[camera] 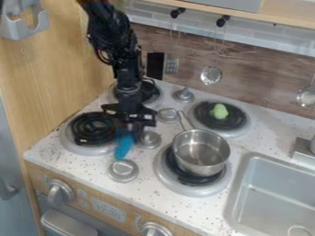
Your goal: Take the blue spoon off the burner and put it on the right side of the burner
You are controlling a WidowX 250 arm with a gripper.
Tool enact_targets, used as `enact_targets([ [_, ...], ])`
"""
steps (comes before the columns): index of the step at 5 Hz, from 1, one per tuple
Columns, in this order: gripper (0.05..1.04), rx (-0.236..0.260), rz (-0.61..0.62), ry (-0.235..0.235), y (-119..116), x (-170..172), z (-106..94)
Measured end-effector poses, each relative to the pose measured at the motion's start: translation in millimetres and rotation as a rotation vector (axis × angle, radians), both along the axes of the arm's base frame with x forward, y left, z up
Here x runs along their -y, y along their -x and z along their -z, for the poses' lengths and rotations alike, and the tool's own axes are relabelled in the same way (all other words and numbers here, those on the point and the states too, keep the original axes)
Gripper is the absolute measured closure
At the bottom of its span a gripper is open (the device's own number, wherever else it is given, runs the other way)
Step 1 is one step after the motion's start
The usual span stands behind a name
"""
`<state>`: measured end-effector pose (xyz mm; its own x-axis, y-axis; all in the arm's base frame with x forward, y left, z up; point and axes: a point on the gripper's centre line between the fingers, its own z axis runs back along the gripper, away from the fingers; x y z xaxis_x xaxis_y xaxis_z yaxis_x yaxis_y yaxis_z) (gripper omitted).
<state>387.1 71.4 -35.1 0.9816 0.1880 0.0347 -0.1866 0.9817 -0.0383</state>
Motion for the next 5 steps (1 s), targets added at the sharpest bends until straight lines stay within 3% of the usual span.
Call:
enact_targets([
  [1,0.726,-0.009,0.016,0.019,-4.2,1.9,8.0],
  [2,0.616,-0.008,0.036,0.018,-4.2,1.9,8.0],
  [3,0.347,0.011,0.08,-0.001,-2.0,13.0,3.2],
  [4,0.075,0.081,0.095,-0.015,-1.9,22.5,-35.9],
  [5,0.072,0.09,0.106,-0.009,4.5,24.8,-47.0],
])
